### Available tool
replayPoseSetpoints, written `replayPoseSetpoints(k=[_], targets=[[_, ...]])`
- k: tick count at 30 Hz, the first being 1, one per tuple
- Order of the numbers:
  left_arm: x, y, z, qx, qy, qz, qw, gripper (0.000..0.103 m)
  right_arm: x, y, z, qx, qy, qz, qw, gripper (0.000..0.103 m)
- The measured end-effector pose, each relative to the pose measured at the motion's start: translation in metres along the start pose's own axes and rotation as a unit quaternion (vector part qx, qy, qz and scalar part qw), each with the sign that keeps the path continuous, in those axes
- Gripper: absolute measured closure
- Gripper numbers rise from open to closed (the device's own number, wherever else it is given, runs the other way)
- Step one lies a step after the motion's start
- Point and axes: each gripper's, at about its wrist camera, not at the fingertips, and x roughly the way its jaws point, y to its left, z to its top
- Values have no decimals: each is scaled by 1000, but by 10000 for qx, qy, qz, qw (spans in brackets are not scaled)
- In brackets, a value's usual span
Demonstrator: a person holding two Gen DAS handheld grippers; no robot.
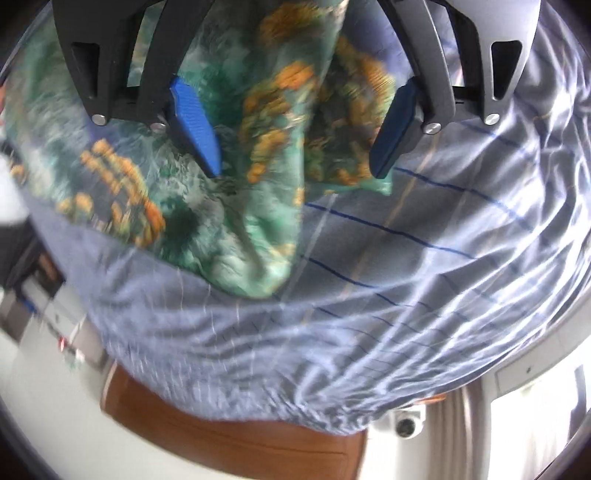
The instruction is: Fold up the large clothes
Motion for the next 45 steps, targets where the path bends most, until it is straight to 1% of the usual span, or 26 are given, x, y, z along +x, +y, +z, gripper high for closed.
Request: replayPoseSetpoints(k=[1,4,7,8,11,13,14,16,19,20,21,22,23,25,27,29,30,31,33,35,36,37,39,42,43,45], targets=[[-6,3,0,-77,23,-77,9999,19,-7,-3,0,36,-43,52,10000,65],[-20,3,-3,-16,16,-189,9998,19,-38,-13,-4,42,-198,189,9996,65],[-30,-2,-16,232,-31,-199,9995,19,-72,-5,-20,-336,-265,488,9979,65],[-30,-3,-21,316,-13,-136,9994,19,-88,2,-33,-528,-270,763,9953,65],[-21,-1,-29,424,138,49,9990,19,-117,16,-72,-820,-210,1339,9874,65],[-20,2,-32,335,163,34,9993,19,-122,23,-99,-974,-82,1552,9830,65],[-19,3,-32,281,167,29,9995,19,-120,24,-108,-1036,-15,1556,9824,65],[-20,4,-33,281,201,51,9994,17,-108,21,-127,-1116,118,1320,9849,65],[-28,4,-37,381,203,189,9989,17,-95,-6,-130,-661,25,1079,9920,67],[-32,6,-38,374,208,214,9989,17,-96,-11,-129,-547,-2,930,9942,65],[-37,8,-39,353,217,236,9989,18,-96,-20,-126,-329,-14,676,9972,63],[-43,9,-41,343,217,252,9989,18,-99,-29,-125,-102,-9,707,9974,63],[-51,9,-43,375,202,258,9988,18,-103,-32,-126,-3,-32,698,9976,63],[-70,1,-50,597,111,215,9979,18,-125,-34,-131,26,-236,524,9983,63],[-92,-17,-60,962,-17,93,9953,17,-146,-29,-140,-53,-408,464,9981,63],[-108,-38,-72,1275,-36,-131,9917,13,-167,-26,-154,46,-599,607,9963,59],[-114,-53,-78,1442,-17,-266,9892,13,-173,-25,-160,130,-650,690,9954,54],[-117,-66,-84,1596,31,-386,9864,12,-180,-24,-169,244,-718,784,9940,49],[-119,-99,-96,1924,192,-674,9788,12,-191,-19,-186,390,-772,859,9925,48],[-115,-127,-100,2119,346,-891,9726,12,-195,-13,-201,458,-758,909,9919,48],[-109,-147,-98,2225,437,-1015,9686,12,-197,-9,-209,471,-751,949,9915,48],[-105,-160,-95,2273,434,-1032,9674,12,-199,-3,-214,462,-734,988,9913,48],[-91,-189,-81,2331,309,-959,9672,12,-204,8,-226,427,-694,1133,9902,48],[-65,-215,-61,2213,288,-842,9711,12,-210,20,-237,392,-676,1337,9879,48],[-59,-220,-59,2183,290,-814,9720,12,-211,24,-240,380,-682,1376,9874,48],[-48,-229,-63,2266,330,-713,9708,12,-215,30,-245,338,-692,1461,9863,48]])
